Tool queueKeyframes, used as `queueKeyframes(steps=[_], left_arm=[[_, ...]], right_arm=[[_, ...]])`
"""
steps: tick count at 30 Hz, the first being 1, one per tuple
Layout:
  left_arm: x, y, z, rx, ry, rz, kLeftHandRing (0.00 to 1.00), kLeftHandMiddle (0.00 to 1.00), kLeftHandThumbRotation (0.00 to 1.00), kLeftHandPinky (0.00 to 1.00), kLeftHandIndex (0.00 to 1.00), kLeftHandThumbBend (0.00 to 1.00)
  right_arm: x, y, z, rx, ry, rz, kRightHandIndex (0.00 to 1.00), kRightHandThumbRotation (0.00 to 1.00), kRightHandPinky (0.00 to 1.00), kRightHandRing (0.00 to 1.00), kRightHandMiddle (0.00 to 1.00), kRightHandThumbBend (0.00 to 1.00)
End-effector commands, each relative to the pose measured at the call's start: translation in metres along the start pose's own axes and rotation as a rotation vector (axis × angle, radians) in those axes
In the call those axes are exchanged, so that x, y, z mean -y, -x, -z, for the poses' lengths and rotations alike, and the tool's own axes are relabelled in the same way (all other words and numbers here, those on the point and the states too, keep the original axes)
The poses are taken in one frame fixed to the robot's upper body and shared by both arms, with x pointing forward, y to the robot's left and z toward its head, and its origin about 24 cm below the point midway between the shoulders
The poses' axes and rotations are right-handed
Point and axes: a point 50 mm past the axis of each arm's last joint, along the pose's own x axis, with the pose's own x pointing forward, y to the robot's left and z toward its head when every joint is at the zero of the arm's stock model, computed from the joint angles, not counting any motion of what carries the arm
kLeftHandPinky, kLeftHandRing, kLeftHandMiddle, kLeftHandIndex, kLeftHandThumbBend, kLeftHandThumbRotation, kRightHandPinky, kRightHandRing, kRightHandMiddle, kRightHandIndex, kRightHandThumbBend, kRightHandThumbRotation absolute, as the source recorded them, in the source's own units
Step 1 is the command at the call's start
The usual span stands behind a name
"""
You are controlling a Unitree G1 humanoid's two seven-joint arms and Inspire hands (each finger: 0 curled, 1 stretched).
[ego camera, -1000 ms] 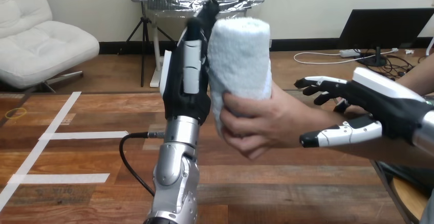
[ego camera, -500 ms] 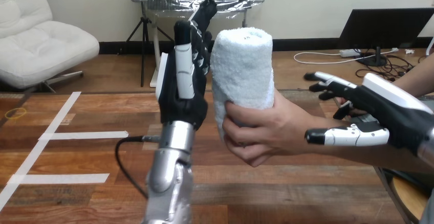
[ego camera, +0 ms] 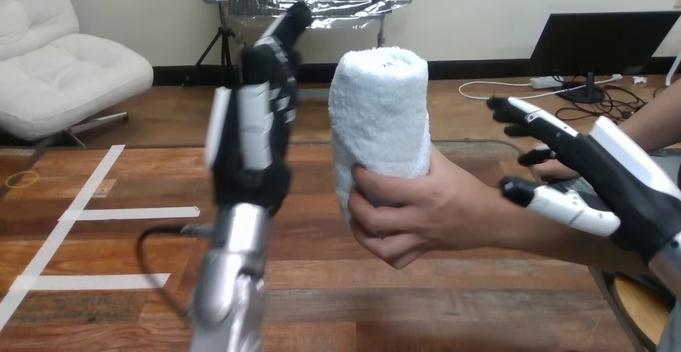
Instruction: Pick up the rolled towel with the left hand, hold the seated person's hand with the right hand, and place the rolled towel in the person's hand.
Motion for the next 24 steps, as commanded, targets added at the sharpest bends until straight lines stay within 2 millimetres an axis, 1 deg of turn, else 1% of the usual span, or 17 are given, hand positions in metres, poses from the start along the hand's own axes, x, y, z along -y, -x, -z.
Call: queueKeyframes(steps=[1,3,8,10,12,15,21,24], left_arm=[[0.01,0.017,-0.006,0.015,0.061,-0.012,0.92,0.87,0.96,0.99,0.81,0.82],[0.008,0.021,-0.01,0.017,0.06,-0.011,0.91,0.86,0.95,0.97,0.81,0.83],[0.004,0.03,-0.019,0.021,0.065,-0.007,0.87,0.83,0.91,0.89,0.79,0.85],[0.001,0.034,-0.023,0.028,0.059,0.005,0.85,0.82,0.89,0.84,0.78,0.86],[-0.001,0.038,-0.027,0.037,0.047,0.019,0.84,0.82,0.88,0.82,0.78,0.86],[-0.005,0.045,-0.032,0.049,0.02,0.04,0.83,0.81,0.88,0.79,0.78,0.85],[-0.011,0.059,-0.042,0.068,-0.03,0.07,0.82,0.81,0.89,0.77,0.78,0.84],[-0.013,0.065,-0.048,0.076,-0.047,0.083,0.82,0.81,0.88,0.77,0.77,0.83]], right_arm=[[-0.001,0.0,-0.009,0.123,-0.121,0.114,0.95,1.0,0.84,0.92,0.94,0.92],[-0.005,0.002,-0.012,0.158,-0.148,0.133,0.95,1.0,0.85,0.92,0.94,0.91],[-0.012,0.005,-0.019,0.226,-0.207,0.163,0.95,1.0,0.85,0.93,0.95,0.87],[-0.016,0.007,-0.023,0.249,-0.232,0.175,0.95,1.0,0.87,0.94,0.96,0.89],[-0.019,0.009,-0.027,0.268,-0.254,0.189,0.96,1.0,0.88,0.94,0.96,0.9],[-0.024,0.011,-0.033,0.301,-0.29,0.21,0.96,1.0,0.89,0.94,0.96,0.92],[-0.034,0.016,-0.044,0.375,-0.357,0.261,0.94,1.0,0.89,0.93,0.94,0.91],[-0.039,0.02,-0.049,0.398,-0.384,0.283,0.92,1.0,0.87,0.92,0.93,0.91]])
